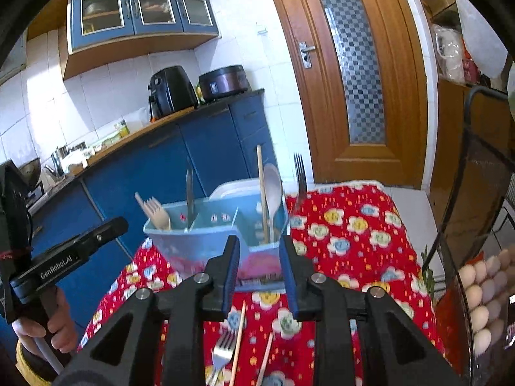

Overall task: Organize utensils
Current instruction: 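Open the left tool over the box while the right tool releases the fork, then move both tools back down to the remaining forks and chopsticks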

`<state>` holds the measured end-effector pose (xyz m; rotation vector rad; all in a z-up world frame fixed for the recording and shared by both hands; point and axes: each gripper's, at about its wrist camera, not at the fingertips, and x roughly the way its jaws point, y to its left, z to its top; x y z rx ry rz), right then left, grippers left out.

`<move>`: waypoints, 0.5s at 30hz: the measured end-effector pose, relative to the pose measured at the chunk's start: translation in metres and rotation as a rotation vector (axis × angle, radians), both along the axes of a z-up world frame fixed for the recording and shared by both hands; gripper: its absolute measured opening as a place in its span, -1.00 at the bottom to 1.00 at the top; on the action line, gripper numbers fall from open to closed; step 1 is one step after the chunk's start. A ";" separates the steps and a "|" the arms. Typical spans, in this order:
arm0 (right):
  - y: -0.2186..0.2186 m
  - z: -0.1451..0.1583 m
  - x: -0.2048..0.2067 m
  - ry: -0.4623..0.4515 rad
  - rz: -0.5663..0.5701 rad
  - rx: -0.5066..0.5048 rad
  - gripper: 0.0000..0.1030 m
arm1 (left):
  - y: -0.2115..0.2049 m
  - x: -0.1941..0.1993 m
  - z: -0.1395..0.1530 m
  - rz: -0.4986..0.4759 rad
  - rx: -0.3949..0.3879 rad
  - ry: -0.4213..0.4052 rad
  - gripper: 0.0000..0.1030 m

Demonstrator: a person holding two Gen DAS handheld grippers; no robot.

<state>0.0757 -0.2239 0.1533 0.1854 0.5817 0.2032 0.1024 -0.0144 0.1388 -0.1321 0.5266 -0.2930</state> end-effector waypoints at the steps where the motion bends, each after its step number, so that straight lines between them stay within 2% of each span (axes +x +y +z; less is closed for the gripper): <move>1: 0.001 -0.002 -0.002 0.007 0.001 -0.004 -0.45 | 0.000 -0.002 -0.002 -0.002 0.000 0.006 -0.47; 6: 0.005 -0.018 -0.019 0.041 0.009 -0.016 -0.38 | 0.001 -0.012 -0.015 -0.004 -0.007 0.042 -0.47; 15: 0.005 -0.046 -0.036 0.113 -0.005 -0.005 -0.36 | 0.008 -0.026 -0.041 0.005 -0.025 0.111 -0.47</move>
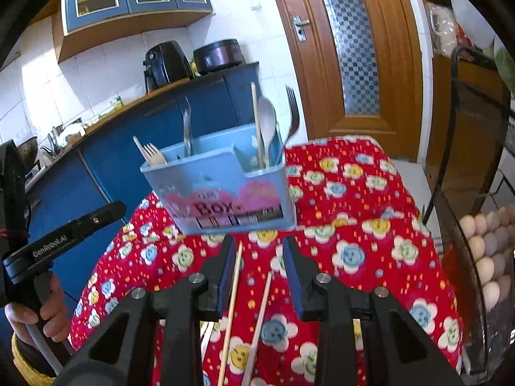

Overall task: Organize utensils
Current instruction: 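Move both tools back down to the remaining forks and chopsticks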

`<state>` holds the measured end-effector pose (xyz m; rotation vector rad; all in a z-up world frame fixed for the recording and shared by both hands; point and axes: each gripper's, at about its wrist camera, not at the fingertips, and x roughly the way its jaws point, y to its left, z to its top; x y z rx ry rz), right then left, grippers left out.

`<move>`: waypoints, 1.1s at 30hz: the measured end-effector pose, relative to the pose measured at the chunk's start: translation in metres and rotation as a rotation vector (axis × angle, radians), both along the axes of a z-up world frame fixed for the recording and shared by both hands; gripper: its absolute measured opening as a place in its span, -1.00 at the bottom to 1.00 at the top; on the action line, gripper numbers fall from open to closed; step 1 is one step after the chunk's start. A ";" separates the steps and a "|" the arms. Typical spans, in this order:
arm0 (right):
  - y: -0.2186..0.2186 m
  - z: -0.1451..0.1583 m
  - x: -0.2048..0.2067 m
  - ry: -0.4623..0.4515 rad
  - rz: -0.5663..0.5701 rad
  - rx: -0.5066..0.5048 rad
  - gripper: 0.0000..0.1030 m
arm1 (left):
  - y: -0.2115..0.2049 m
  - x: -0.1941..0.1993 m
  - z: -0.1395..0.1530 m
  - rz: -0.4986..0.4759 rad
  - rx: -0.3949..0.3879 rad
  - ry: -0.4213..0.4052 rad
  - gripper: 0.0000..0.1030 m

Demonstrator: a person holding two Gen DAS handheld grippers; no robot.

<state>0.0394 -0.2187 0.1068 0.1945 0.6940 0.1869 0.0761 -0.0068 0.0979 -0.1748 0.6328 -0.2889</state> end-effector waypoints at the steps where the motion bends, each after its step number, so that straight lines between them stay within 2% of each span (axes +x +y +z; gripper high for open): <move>1: 0.000 -0.004 -0.001 0.012 0.000 -0.001 -0.36 | 0.001 -0.002 -0.003 0.001 -0.003 0.008 -0.47; 19: 0.008 -0.068 -0.001 0.217 0.016 -0.008 -0.35 | 0.008 -0.009 -0.049 0.016 -0.001 0.128 -0.47; 25: 0.015 -0.079 0.003 0.254 0.034 -0.015 -0.36 | 0.005 -0.009 -0.058 0.010 0.012 0.153 -0.47; 33: 0.024 -0.086 0.006 0.248 0.041 -0.083 -0.52 | 0.002 -0.009 -0.067 0.000 0.019 0.178 -0.47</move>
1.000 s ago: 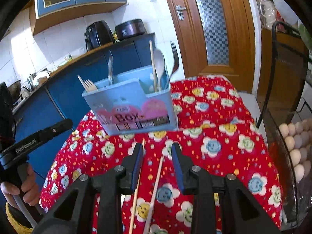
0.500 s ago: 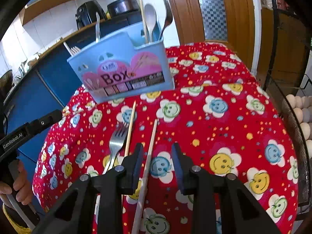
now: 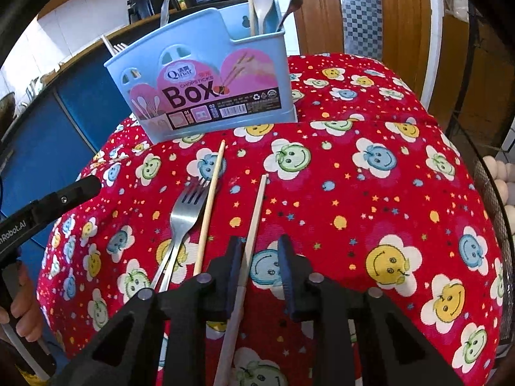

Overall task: Organize utensils
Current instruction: 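Move both tools back down to the remaining forks and chopsticks, then grasp a silver fork with the left tool while the right tool grasps a wooden chopstick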

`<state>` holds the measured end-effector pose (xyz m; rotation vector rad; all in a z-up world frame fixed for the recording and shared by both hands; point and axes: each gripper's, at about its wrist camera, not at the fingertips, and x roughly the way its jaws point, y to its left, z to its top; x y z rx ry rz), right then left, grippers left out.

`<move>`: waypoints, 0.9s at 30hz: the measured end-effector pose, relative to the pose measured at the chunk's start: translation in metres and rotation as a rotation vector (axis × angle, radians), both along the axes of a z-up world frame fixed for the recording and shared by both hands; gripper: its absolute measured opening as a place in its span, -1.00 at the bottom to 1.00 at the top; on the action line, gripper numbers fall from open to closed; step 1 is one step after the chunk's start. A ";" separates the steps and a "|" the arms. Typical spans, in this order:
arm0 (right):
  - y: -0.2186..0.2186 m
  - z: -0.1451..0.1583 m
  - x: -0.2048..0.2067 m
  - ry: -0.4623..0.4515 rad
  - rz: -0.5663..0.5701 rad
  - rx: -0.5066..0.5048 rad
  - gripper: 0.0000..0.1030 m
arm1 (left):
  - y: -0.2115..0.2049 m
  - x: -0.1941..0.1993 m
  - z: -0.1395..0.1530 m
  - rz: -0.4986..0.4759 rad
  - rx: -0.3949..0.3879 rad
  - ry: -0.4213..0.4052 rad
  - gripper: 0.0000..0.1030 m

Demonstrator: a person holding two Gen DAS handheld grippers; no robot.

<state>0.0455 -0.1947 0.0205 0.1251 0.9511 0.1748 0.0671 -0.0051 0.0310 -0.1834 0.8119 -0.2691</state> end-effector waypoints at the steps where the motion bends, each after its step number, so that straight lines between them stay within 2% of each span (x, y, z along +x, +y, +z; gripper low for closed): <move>1: 0.001 0.000 0.000 -0.003 0.003 -0.009 -0.56 | -0.001 0.000 -0.001 -0.002 0.000 0.003 -0.47; 6: 0.002 -0.001 0.001 -0.003 0.001 -0.005 -0.80 | -0.007 0.000 -0.004 -0.018 0.009 0.018 -0.47; 13: -0.010 0.001 0.002 -0.004 -0.026 0.083 -0.88 | -0.022 -0.003 -0.009 -0.067 0.029 0.041 -0.47; 22: -0.024 0.019 -0.010 -0.061 -0.047 0.108 -0.88 | -0.043 -0.006 -0.021 -0.153 0.044 0.100 -0.47; 27: -0.031 0.019 -0.014 -0.064 -0.053 0.131 -0.88 | -0.055 -0.010 -0.027 -0.200 0.064 0.129 -0.46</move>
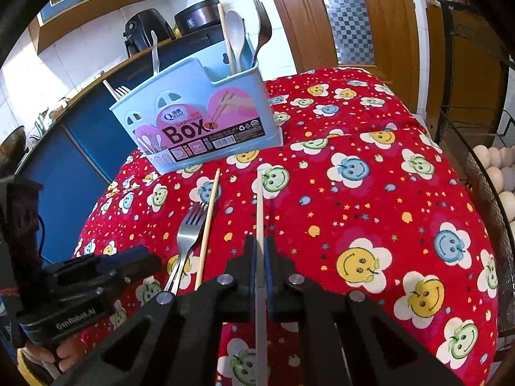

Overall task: Organize utensils
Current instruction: 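Grasp a silver fork with the left tool while the right tool grasps a wooden chopstick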

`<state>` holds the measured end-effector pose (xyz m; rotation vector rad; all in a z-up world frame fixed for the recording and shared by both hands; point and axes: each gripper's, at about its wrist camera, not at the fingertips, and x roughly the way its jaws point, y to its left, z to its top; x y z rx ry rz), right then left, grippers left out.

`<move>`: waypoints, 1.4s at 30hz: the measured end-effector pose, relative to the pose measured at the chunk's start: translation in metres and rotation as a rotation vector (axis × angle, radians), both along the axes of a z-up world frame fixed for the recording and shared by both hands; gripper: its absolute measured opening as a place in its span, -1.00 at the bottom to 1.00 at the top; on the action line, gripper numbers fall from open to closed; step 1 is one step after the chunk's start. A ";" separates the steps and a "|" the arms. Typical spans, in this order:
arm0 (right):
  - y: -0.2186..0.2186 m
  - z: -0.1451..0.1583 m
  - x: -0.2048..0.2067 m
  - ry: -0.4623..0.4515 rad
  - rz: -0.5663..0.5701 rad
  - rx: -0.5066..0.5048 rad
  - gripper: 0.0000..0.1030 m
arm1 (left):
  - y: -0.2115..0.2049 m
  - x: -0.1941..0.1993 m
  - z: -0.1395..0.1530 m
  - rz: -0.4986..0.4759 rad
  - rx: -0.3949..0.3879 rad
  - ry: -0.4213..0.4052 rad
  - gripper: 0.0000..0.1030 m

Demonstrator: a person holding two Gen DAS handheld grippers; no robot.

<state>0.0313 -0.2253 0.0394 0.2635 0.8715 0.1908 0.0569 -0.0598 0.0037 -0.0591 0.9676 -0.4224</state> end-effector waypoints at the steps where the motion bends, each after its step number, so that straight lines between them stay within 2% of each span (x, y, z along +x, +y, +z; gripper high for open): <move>1: -0.001 0.000 0.000 0.000 0.000 0.002 -0.88 | -0.002 0.000 -0.002 -0.007 0.004 0.008 -0.47; 9: -0.007 0.000 -0.005 -0.011 -0.005 0.017 -0.88 | -0.008 0.000 -0.005 -0.022 0.002 0.031 -0.46; 12: -0.009 -0.001 -0.005 -0.012 -0.008 0.023 -0.88 | -0.012 0.000 -0.006 -0.033 0.006 0.034 -0.31; 24: -0.013 -0.005 -0.006 -0.006 -0.012 0.042 -0.88 | -0.029 0.011 -0.012 -0.043 0.102 -0.023 -0.23; 30: -0.014 -0.006 -0.007 -0.004 -0.013 0.047 -0.88 | -0.046 0.018 -0.013 -0.060 0.180 -0.075 -0.23; 35: -0.014 -0.008 -0.007 0.000 -0.011 0.052 -0.88 | -0.049 0.031 -0.012 -0.067 0.154 -0.066 -0.26; 42: -0.015 -0.014 -0.005 0.008 -0.005 0.061 -0.88 | -0.049 0.045 -0.012 -0.081 0.057 -0.030 -0.43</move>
